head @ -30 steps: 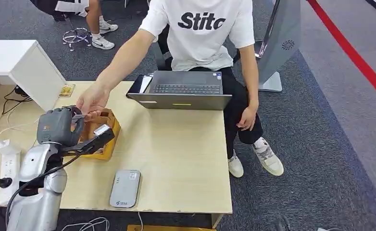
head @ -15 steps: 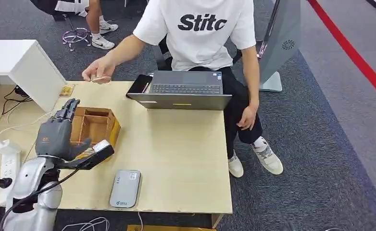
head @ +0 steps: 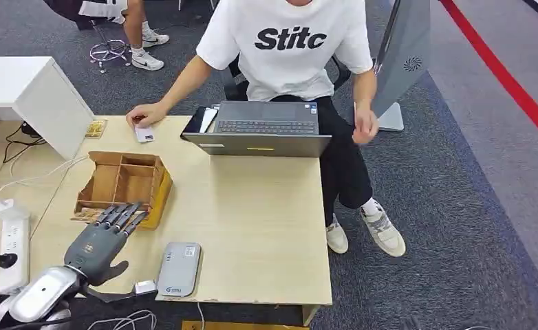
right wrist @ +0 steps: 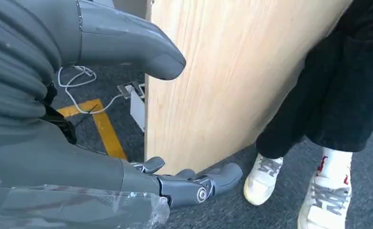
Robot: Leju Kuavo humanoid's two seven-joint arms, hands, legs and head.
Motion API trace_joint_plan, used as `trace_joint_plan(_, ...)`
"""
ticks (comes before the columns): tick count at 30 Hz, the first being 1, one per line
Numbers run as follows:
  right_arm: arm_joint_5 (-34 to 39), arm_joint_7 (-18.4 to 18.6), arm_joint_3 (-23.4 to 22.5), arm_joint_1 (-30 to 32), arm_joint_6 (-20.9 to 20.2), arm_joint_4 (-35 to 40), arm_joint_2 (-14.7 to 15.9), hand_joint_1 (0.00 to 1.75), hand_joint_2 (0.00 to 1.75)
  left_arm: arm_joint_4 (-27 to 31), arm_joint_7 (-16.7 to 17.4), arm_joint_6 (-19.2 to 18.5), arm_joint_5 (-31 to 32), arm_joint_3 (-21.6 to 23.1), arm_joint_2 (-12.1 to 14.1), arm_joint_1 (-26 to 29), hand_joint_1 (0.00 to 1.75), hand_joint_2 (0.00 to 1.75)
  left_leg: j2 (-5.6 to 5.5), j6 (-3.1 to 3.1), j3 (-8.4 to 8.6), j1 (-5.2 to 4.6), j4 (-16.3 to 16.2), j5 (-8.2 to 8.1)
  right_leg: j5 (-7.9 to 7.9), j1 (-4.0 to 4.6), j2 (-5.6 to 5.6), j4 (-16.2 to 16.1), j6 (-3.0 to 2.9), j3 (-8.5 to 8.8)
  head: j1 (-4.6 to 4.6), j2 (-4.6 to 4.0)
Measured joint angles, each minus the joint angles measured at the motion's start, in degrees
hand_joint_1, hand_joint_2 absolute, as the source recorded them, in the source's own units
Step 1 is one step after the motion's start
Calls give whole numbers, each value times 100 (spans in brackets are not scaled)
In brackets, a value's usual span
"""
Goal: Pass the card to the sensor for recognition and then transmit it.
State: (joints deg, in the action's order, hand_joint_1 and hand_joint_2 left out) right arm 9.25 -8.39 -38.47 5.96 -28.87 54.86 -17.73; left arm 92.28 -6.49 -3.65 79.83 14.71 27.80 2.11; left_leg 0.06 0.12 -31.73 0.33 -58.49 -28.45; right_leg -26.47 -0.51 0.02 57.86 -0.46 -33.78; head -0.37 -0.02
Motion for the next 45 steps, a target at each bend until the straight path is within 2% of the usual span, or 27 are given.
trace_joint_plan(3, 42, 72, -2, 8, -28, 26, -7, 0, 175, -153, 408, 286, 372, -29, -51, -1, 0, 175, 0, 0, 0, -1, 0, 0, 0, 0, -1, 0, 0, 0, 0, 0)
trace_joint_plan(8, 63, 142, 31, 18, -28, 94, -18, 0, 175, -437, 478, 428, 889, -306, -280, -150, 0, 175, 0, 0, 3, -5, 0, 0, 3, -2, 0, -1, -1, 1, 4, 0)
trace_joint_plan(13, 33, 118, 129, 13, 28, 118, -18, 0, 175, -732, 762, 601, 1003, -459, -455, -286, 0, 175, 0, 0, 2, -3, -1, 0, 3, -2, -2, -1, -2, 0, 7, 0)
trace_joint_plan(17, 55, 118, 149, 12, 33, 120, -17, 0, 175, -974, 775, 642, 1003, -507, -594, -387, 0, 175, 0, 0, 3, -2, -1, 0, 3, -1, 0, -1, -2, -1, 2, 0)
trace_joint_plan(24, 136, 162, 240, 16, 44, 151, -18, 0, 175, -1418, 747, 688, 1003, -816, -984, -641, 0, 175, 0, 0, 2, -2, -1, 1, 3, -1, 0, -1, -2, 0, 4, 0)
trace_joint_plan(32, 160, 192, 278, 17, 55, 153, -17, 0, 175, -1648, 736, 681, 1003, -1054, -1359, -869, 0, 175, 2, 0, 3, -3, -1, 0, 3, -1, 3, -1, -2, -2, 4, 0)
trace_joint_plan(41, 205, 243, 334, 20, 122, 170, -18, 0, 175, -1777, 753, 662, 1003, -1174, -1581, -1159, 0, 175, 0, -2, 1, -2, -1, 2, 4, -1, 1, -1, -3, -3, 9, 0)
trace_joint_plan(42, 205, 243, 345, 20, 125, 173, -18, 0, 175, -1788, 753, 662, 1003, -1187, -1598, -1172, 61, 175, 1, -2, 2, -2, -1, 2, 4, -1, 2, -1, -3, -3, 7, 0)
trace_joint_plan(43, 208, 249, 352, 20, 125, 173, -18, 0, 175, -1799, 756, 662, 1003, -1191, -1609, -1177, 175, 175, 3, -2, 3, -2, -1, 2, 4, -1, 4, -1, -4, -4, 7, 0)
trace_joint_plan(45, 212, 254, 369, 20, 127, 175, -18, 0, 175, -1812, 756, 660, 1005, -1193, -1646, -1189, 175, 175, 3, -2, 2, -2, -1, 2, 4, -1, 4, -1, -4, -5, 9, 0)
